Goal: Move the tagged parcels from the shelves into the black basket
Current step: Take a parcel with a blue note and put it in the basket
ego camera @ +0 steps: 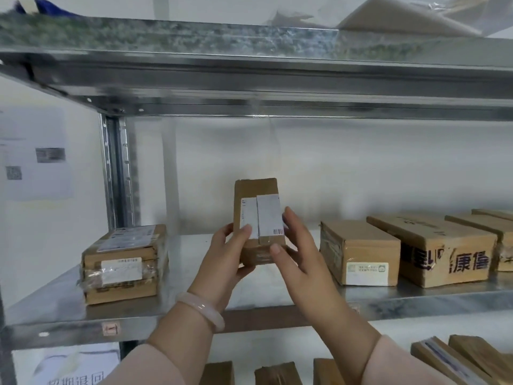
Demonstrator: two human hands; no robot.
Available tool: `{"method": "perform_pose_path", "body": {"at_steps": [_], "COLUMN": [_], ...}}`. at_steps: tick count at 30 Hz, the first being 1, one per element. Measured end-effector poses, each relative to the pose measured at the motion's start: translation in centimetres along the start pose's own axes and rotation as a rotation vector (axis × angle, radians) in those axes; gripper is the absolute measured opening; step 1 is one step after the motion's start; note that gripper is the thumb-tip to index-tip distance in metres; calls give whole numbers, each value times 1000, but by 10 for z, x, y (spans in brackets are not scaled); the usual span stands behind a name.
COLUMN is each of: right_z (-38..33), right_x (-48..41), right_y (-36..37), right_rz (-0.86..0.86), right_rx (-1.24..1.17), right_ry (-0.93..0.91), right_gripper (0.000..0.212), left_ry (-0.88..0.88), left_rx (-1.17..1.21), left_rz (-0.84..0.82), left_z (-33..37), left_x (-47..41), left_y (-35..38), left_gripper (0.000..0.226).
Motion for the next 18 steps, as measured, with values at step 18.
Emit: {"method": "perform_pose_path", "body": {"at_steps": [18], "right_z": [19], "right_x": [-14], "right_y": [10], "right_rz": [-90], "right_rx": [299], "right_ry": [84], "right_gripper": [47], "left_ry": [55], "left_rx": [-518], "left_rz": [81], "left_z": [-6], "left_x": [-17], "left_y": [-29], "left_gripper": [73]}}
Point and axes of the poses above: each hand's wrist, its own x-axis away from the middle knuckle, its own y-axis out of the palm, z = x × y, the point moved 4 cm from there along -x, towards the middle knuckle, and after that the axes turned 11 degrees about -x, right-handed, at the moved point
